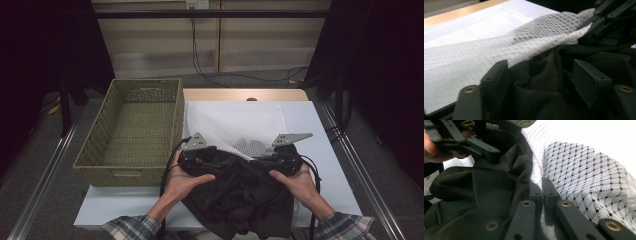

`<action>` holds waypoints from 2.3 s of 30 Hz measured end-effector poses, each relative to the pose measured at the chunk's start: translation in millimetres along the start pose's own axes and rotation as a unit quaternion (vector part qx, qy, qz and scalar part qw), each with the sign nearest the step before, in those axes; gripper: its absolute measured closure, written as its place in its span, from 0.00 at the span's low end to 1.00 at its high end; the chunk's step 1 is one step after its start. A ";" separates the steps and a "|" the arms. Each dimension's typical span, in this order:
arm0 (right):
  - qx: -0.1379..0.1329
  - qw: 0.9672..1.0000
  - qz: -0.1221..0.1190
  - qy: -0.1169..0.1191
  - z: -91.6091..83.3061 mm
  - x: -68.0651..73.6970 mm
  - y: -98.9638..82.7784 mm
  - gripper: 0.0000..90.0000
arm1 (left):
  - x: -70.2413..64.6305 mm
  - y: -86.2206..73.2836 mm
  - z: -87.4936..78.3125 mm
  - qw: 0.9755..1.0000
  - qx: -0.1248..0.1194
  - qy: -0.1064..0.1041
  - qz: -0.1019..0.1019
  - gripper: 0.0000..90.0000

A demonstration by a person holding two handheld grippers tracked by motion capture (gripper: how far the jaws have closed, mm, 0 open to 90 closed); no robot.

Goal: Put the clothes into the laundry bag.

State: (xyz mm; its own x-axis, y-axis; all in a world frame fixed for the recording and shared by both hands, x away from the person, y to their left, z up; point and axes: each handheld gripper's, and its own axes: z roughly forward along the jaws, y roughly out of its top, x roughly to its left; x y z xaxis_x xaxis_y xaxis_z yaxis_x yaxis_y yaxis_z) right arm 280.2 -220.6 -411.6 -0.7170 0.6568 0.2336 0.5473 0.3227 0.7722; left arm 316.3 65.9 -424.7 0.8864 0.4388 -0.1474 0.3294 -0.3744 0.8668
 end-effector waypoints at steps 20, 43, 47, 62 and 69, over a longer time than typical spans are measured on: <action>0.006 1.000 -0.006 -0.004 2.6 -0.7 0.7 0.99 | 2.9 -40.1 32.8 0.992 0.119 -0.048 -0.018 0.43; -0.022 1.000 0.008 -0.001 3.4 -3.7 15.8 0.99 | -32.9 5.4 24.7 0.995 0.038 -0.092 0.015 0.90; -0.025 1.000 0.007 0.001 4.2 -3.6 18.7 0.99 | -34.0 5.0 36.7 0.995 0.036 -0.097 0.013 0.90; -0.058 0.997 -0.027 0.042 -16.6 30.6 37.9 0.99 | -12.9 17.6 52.3 1.000 0.022 0.011 -0.011 0.91; -0.038 0.998 -0.018 0.042 -13.6 27.8 20.9 0.99 | -6.1 7.1 62.7 0.999 0.034 0.031 -0.007 0.91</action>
State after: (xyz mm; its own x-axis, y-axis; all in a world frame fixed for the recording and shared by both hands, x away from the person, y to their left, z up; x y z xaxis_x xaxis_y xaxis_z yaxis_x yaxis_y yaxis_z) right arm 265.9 -204.9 -380.9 -0.7714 0.5850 0.2504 0.4874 0.2902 0.8235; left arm 333.6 9.3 -447.5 0.8600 0.4940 -0.1283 0.3655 -0.4206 0.8304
